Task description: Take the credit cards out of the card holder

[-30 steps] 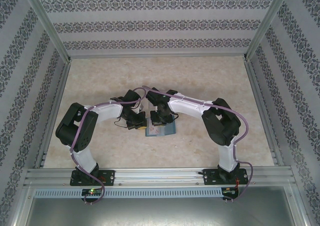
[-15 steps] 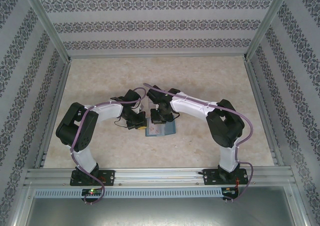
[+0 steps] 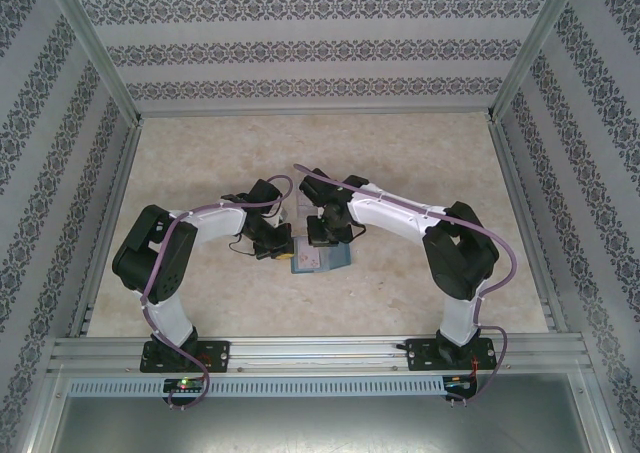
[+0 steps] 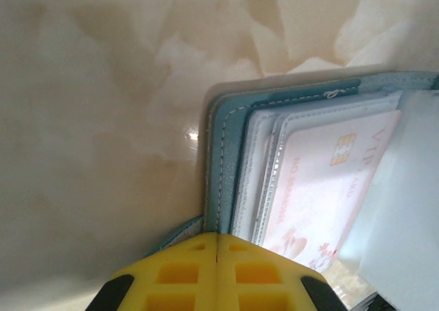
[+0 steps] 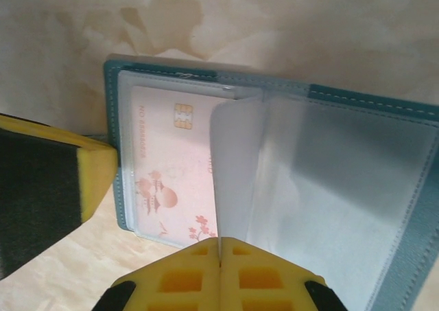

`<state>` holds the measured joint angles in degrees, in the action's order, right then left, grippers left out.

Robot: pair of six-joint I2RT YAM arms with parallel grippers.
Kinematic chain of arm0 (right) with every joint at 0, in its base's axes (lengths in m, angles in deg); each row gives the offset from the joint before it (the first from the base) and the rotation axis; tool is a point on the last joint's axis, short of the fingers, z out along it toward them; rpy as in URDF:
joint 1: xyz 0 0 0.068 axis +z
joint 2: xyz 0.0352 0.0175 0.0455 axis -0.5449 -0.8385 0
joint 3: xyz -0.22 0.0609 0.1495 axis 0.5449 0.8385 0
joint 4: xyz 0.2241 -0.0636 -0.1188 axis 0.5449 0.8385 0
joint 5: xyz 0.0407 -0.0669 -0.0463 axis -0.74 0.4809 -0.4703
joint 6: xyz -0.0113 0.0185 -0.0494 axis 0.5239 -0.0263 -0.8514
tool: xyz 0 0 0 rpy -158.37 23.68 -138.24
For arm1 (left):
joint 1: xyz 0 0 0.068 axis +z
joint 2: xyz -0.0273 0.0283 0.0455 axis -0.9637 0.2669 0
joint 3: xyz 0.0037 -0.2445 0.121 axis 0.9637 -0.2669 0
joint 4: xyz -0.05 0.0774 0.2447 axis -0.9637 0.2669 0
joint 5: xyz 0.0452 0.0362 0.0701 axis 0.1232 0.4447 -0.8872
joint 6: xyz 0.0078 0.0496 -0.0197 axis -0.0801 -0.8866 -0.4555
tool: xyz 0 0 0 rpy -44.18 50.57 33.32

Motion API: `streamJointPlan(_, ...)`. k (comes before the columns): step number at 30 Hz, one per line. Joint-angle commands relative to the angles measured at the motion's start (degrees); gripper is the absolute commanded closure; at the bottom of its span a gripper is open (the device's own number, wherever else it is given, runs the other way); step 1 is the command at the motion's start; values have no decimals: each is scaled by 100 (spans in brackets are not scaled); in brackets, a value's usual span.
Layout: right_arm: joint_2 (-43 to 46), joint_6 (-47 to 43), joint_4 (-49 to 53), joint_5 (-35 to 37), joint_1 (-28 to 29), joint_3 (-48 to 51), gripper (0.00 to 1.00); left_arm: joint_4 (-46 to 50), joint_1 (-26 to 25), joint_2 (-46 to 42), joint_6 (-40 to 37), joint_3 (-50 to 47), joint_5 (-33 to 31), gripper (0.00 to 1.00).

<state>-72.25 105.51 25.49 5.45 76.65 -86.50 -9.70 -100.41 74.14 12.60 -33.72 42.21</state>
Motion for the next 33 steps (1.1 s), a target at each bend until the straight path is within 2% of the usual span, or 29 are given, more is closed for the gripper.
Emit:
streamJointPlan(1, 193, -31, 183, 205, -76, 111, 95, 215, -68, 193, -124, 44, 0, 98)
streamJointPlan(15, 303, -110, 197, 433, -318, 501, 93, 263, -66, 202, -135, 68, -15, 98)
streamJointPlan(33, 424, -206, 367, 822, -458, 691, 79, 288, -66, 202, -136, 103, -11, 98)
